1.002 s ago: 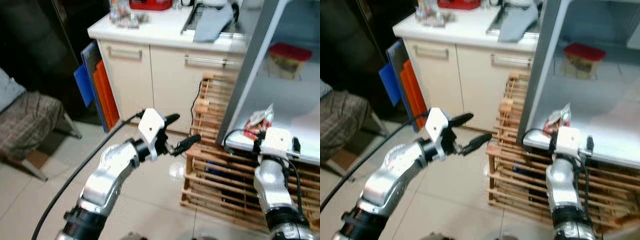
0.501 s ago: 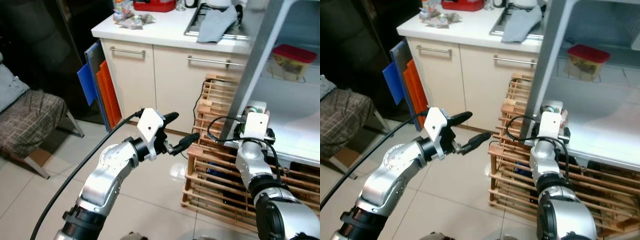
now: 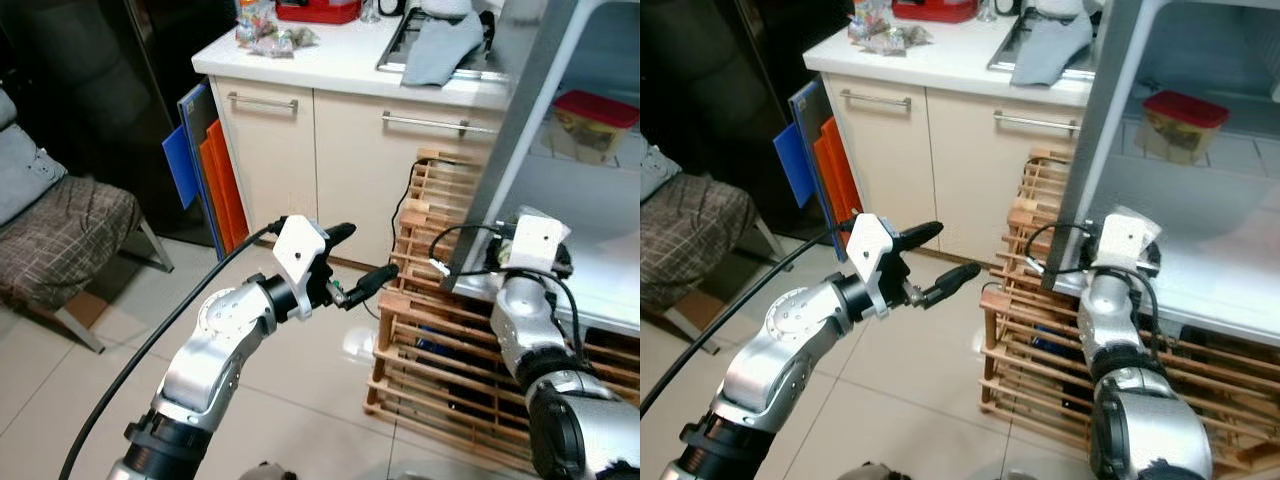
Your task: Restocking fridge
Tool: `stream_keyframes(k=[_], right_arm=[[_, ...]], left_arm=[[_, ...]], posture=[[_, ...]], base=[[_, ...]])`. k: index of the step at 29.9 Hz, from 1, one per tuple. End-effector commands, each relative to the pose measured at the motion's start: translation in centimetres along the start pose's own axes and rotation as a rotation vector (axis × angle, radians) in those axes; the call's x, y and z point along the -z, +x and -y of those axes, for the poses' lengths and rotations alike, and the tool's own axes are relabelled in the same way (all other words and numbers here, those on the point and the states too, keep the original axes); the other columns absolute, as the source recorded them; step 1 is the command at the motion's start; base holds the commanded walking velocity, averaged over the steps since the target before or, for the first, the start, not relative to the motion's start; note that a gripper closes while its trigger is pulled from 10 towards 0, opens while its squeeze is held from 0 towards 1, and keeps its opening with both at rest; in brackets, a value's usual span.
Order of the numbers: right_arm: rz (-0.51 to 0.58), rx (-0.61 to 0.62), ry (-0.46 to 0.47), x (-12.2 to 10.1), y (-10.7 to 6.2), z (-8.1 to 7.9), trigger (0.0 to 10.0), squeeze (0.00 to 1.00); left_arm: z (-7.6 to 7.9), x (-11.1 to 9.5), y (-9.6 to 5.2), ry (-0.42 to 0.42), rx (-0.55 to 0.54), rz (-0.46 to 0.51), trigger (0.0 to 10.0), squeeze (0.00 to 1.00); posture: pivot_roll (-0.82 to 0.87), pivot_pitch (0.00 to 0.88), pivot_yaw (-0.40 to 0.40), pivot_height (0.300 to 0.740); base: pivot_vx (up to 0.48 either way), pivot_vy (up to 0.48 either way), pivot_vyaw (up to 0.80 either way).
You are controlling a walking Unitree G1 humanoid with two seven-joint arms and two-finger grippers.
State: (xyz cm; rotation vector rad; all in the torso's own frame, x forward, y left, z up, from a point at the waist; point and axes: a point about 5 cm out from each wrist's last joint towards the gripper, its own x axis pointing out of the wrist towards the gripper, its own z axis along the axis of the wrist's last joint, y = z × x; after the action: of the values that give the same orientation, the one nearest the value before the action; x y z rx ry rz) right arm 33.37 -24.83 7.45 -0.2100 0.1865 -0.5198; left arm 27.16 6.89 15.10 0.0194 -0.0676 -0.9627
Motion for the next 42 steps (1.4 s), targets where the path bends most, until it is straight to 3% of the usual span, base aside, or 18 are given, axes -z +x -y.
stream_keyframes(k=[1,8,12,19,26,28,30,37,40,41,42], right_arm=[[0.054,0.019,-0.020,-0.6,0.2,0.7,10.0,0.00],[0.129,0.066,-0.110,-0.9,0.4,2.8,10.0,0.00],[0.189,0.071,-0.118,-1.3,0.1,3.5,10.0,0.00],[0.185,0.052,-0.115,-0.2,-1.2,3.4,10.0,0.00],[0.180,0.045,-0.093,-0.1,-1.3,3.4,10.0,0.00],[0.188,0.023,-0.006,-0.9,-1.2,3.1,10.0,0.00],[0.187,0.025,0.008,-1.0,-1.3,3.2,10.0,0.00],[0.160,0.086,-0.046,-0.2,-2.1,4.1,10.0,0.00],[0.198,0.098,-0.037,-0.5,-3.0,4.5,10.0,0.00],[0.225,0.069,-0.038,-0.5,-4.2,4.6,10.0,0.00],[0.246,0.011,-0.033,-0.3,-6.0,4.3,10.0,0.00]], left_arm=[[-0.2,-0.3,0.1,0.020,-0.010,0.005,10.0,0.00],[-0.2,-0.3,0.6,0.017,0.001,0.017,10.0,0.00],[-0.5,-0.3,0.7,0.023,-0.008,0.019,10.0,0.00],[-0.6,-0.1,0.6,0.020,-0.020,0.022,10.0,0.00],[-0.5,-0.1,0.9,0.019,-0.006,0.027,10.0,0.00],[-0.6,-0.2,0.9,0.029,-0.004,0.030,10.0,0.00],[-0.7,-0.3,0.9,0.033,-0.005,0.031,10.0,0.00],[-0.7,-0.2,0.9,0.035,-0.009,0.034,10.0,0.00],[-0.7,-0.2,0.9,0.040,-0.013,0.033,10.0,0.00],[-1.0,-0.2,0.7,0.052,-0.037,0.031,10.0,0.00],[-1.7,-0.5,0.3,0.061,-0.127,0.053,10.0,0.00]], posture=[[0.00,0.000,0.050,0.740],[-0.02,0.000,0.047,0.740],[-0.03,0.000,0.036,0.740],[-0.05,0.000,0.035,0.740],[-0.05,0.000,0.039,0.740],[-0.04,0.000,0.034,0.740],[-0.04,0.000,0.034,0.740],[-0.04,0.000,0.032,0.740],[-0.04,0.000,0.027,0.740],[-0.04,0.000,0.024,0.740],[-0.06,0.000,0.027,0.740]], base=[[0.000,0.000,0.00],[0.000,0.000,0.00],[0.000,0.000,0.00],[0.000,0.000,0.00],[0.000,0.000,0.00],[0.000,0.000,0.00],[0.000,0.000,0.00],[0.000,0.000,0.00],[0.000,0.000,0.00],[0.000,0.000,0.00],[0.000,0.000,0.00]])
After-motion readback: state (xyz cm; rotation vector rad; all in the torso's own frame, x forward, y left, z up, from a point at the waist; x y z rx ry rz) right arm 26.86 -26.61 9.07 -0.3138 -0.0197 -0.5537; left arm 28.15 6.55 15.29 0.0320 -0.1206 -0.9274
